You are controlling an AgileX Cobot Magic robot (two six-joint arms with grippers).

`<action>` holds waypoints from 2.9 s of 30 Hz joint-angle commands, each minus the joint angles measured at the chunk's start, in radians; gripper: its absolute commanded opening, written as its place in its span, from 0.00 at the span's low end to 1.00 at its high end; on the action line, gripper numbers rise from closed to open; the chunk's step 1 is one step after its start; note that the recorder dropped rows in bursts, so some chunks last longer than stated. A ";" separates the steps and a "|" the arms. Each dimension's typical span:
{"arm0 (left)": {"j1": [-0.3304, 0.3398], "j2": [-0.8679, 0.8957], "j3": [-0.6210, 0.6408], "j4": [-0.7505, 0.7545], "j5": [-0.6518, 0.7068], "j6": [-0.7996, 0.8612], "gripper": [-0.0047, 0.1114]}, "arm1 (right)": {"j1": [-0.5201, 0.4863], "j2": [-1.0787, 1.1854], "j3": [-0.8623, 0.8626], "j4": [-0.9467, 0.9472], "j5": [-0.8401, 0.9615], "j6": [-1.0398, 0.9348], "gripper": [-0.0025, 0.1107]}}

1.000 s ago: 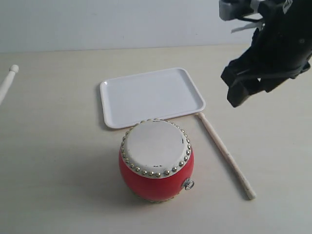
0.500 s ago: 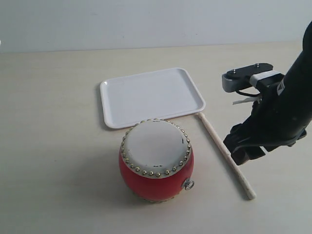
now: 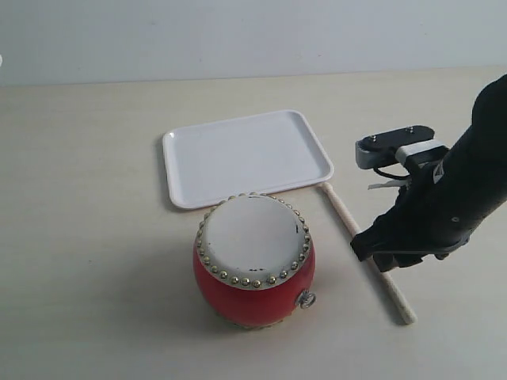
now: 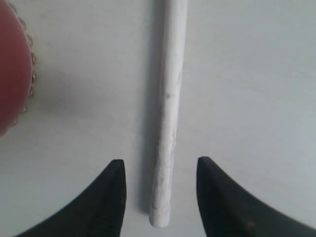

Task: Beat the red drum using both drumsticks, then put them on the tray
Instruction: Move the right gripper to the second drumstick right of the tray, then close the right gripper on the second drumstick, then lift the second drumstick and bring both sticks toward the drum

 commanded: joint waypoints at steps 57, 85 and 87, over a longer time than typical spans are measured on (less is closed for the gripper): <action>0.001 -0.006 -0.007 -0.015 -0.045 -0.008 0.04 | -0.004 0.201 0.006 0.002 -0.122 0.007 0.28; -0.001 0.027 -0.007 -0.110 0.187 0.217 0.04 | -0.002 -0.194 -0.004 0.018 0.271 -0.053 0.02; -0.023 0.037 -0.007 -0.112 0.187 0.228 0.04 | -0.002 -0.236 -0.016 0.018 0.330 -0.057 0.02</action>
